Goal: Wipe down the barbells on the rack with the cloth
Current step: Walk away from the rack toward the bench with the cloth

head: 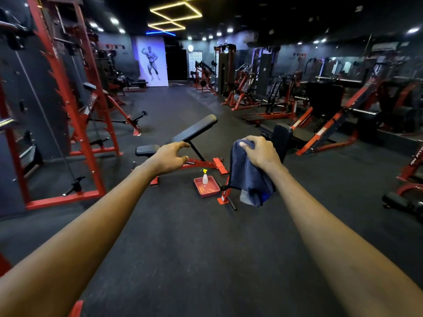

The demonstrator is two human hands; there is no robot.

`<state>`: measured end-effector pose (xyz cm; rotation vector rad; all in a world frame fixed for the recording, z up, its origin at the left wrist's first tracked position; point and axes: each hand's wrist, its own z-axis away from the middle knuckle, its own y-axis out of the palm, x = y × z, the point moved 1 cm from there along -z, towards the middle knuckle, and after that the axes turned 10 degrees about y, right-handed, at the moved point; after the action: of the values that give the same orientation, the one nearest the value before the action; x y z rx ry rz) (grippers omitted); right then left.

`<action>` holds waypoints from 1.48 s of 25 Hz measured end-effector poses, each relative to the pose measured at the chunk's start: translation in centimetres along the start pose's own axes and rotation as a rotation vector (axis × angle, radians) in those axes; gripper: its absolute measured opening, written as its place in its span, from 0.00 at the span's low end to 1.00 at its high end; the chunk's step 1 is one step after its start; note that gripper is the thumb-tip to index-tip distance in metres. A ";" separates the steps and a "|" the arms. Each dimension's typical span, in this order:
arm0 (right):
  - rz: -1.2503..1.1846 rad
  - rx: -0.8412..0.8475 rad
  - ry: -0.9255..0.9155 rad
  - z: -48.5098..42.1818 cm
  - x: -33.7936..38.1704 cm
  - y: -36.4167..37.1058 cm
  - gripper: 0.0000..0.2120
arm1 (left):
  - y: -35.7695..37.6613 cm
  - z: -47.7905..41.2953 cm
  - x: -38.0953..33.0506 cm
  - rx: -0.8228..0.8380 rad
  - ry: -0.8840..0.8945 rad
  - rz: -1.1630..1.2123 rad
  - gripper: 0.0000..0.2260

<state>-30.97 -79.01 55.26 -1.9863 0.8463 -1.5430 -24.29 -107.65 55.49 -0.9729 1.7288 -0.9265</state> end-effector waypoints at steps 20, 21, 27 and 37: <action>-0.043 -0.019 0.010 -50.9 -2.4 18.2 0.13 | 6.9 -44.2 26.2 -0.017 -0.044 -0.020 0.23; -0.041 -0.020 0.011 -53.4 -1.8 19.2 0.13 | 6.8 -46.6 27.9 -0.017 -0.045 -0.016 0.23; -0.064 -0.077 -0.015 -68.1 1.0 23.1 0.13 | 4.8 -61.3 36.2 -0.071 -0.015 -0.011 0.23; -0.074 -0.062 -0.019 -91.8 -0.7 33.5 0.13 | 10.9 -83.3 48.6 -0.031 -0.009 -0.001 0.24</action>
<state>-125.95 -101.87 53.94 -2.0951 0.8302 -1.5533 -117.88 -133.10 53.73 -0.9962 1.7399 -0.8972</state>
